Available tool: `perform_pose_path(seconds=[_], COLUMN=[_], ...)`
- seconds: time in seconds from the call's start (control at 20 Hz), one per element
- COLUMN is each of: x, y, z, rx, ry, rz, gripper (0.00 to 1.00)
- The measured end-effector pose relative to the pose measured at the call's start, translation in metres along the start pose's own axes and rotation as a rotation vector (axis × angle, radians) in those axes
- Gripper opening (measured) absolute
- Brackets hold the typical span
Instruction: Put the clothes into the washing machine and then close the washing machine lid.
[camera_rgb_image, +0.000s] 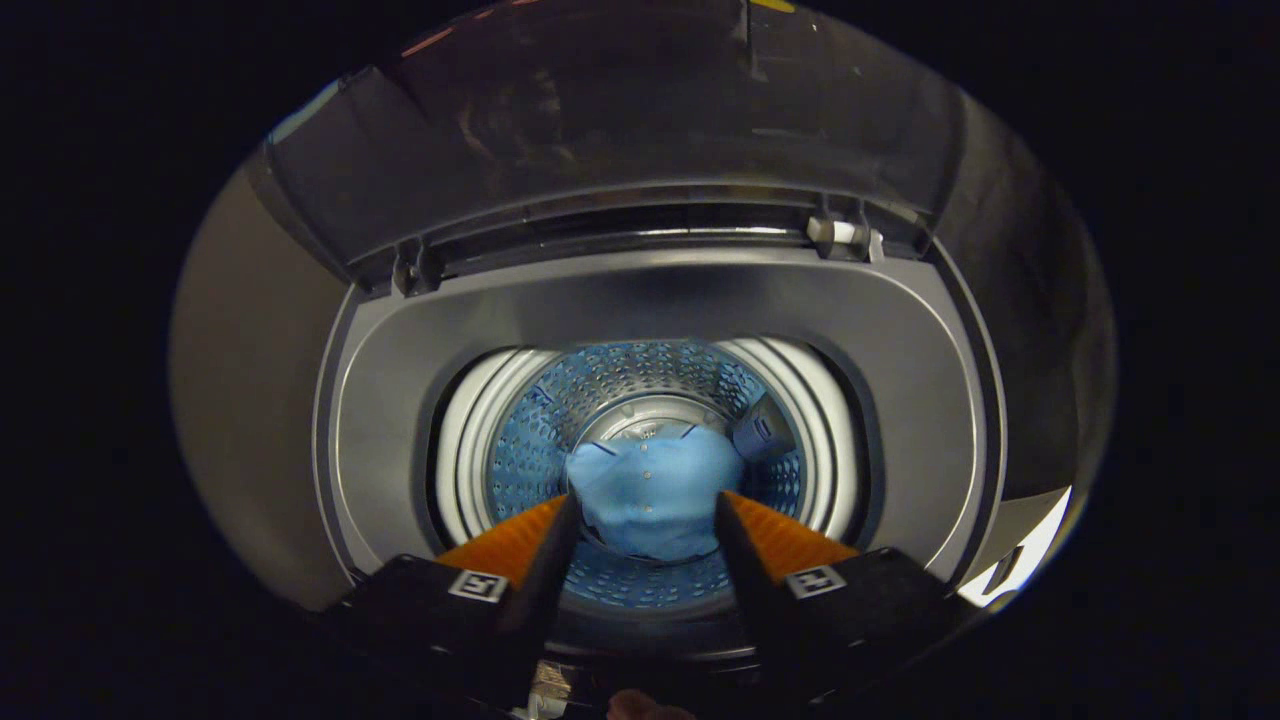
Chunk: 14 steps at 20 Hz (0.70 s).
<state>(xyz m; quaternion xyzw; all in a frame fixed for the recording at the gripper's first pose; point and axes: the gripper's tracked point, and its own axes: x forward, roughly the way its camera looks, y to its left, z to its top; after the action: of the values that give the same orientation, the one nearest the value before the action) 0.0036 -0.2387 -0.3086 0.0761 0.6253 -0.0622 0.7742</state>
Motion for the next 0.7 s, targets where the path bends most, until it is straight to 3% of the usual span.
perform_pose_path(seconds=[0.1, 0.4, 0.5, 0.7], x=[-0.004, -0.033, -0.047, -0.084], y=[-0.004, -0.017, -0.007, -0.008], z=[0.010, 0.043, 0.046, 0.054], rx=[-0.009, -0.116, -0.087, -0.072], ry=[-0.042, -0.197, -0.210, -0.247], rz=[-0.027, -0.077, -0.021, 0.004], gripper=[1.00, 1.00, 1.00, 0.99])
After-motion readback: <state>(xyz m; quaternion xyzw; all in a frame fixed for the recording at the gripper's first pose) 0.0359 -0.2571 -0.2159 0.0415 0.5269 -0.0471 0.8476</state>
